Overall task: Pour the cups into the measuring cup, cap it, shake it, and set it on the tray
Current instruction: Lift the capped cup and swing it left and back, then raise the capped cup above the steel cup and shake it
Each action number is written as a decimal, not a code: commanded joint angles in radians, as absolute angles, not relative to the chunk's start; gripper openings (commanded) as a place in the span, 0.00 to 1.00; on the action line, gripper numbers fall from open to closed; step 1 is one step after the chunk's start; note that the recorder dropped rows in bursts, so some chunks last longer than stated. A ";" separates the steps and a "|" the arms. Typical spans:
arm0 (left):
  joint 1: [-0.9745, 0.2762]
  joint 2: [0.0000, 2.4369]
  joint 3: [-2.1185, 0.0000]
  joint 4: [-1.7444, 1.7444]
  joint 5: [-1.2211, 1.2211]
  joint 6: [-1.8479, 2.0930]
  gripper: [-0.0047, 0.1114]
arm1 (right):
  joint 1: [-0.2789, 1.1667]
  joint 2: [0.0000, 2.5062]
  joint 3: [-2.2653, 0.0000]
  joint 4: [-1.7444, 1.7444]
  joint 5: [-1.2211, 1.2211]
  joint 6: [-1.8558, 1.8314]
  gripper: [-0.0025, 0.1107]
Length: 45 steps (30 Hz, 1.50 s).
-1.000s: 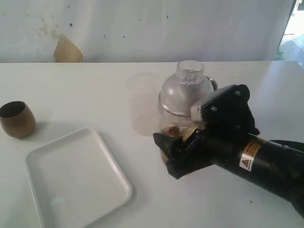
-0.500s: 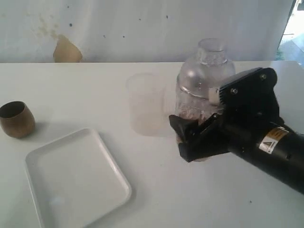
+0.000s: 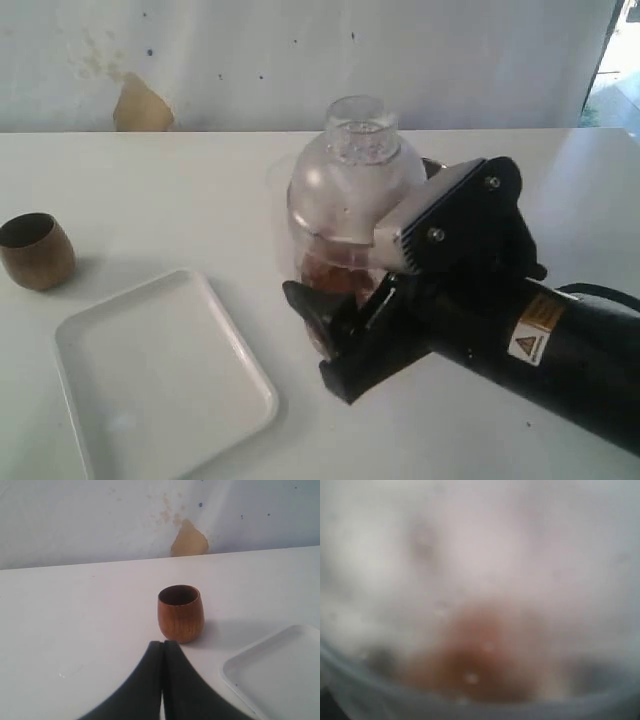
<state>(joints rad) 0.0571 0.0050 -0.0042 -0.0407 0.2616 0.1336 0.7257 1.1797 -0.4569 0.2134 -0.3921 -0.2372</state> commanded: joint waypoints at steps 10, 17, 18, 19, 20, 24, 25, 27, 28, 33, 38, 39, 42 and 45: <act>0.057 0.000 0.000 -0.039 0.256 0.132 0.04 | 0.690 1.149 -0.505 0.316 -0.451 -0.281 0.02; 0.057 0.000 0.000 -0.039 0.256 0.132 0.04 | 0.656 1.149 -0.515 0.409 -0.492 -0.338 0.02; 0.057 0.000 0.000 -0.039 0.256 0.132 0.04 | 0.656 1.149 -0.516 0.404 -0.484 -0.338 0.02; 0.057 0.000 0.000 -0.039 0.256 0.132 0.04 | 0.656 1.149 -0.520 0.402 -0.477 -0.338 0.02; 0.057 0.000 0.000 -0.039 0.256 0.132 0.04 | 0.656 1.149 -0.520 0.402 -0.473 -0.340 0.02; 0.057 0.000 0.000 -0.039 0.256 0.132 0.04 | 0.647 1.149 -0.522 0.464 -0.520 -0.396 0.02; 0.057 0.000 0.000 -0.039 0.256 0.132 0.04 | 0.647 1.149 -0.524 0.469 -0.515 -0.389 0.02; 0.057 0.000 0.000 -0.039 0.256 0.132 0.04 | 0.658 1.149 -0.538 0.427 -0.456 -0.373 0.02; 0.057 0.000 0.000 -0.039 0.256 0.132 0.04 | 0.667 1.149 -0.543 0.407 -0.438 -0.382 0.02; 0.057 0.000 0.000 -0.039 0.256 0.132 0.04 | 0.607 1.166 -0.552 0.594 -0.512 -0.503 0.02; 0.057 0.000 0.000 -0.039 0.256 0.132 0.04 | 0.619 1.166 -0.597 0.475 -0.350 -0.501 0.02; 0.057 0.000 0.000 -0.039 0.256 0.132 0.04 | 0.609 1.177 -0.593 0.509 -0.411 -0.521 0.02; 0.057 0.000 0.000 -0.039 0.256 0.132 0.04 | 0.547 1.191 -0.602 0.630 -0.481 -0.508 0.02; 0.057 0.000 0.000 -0.039 0.256 0.132 0.04 | 0.571 1.189 -0.632 0.464 -0.308 -0.464 0.02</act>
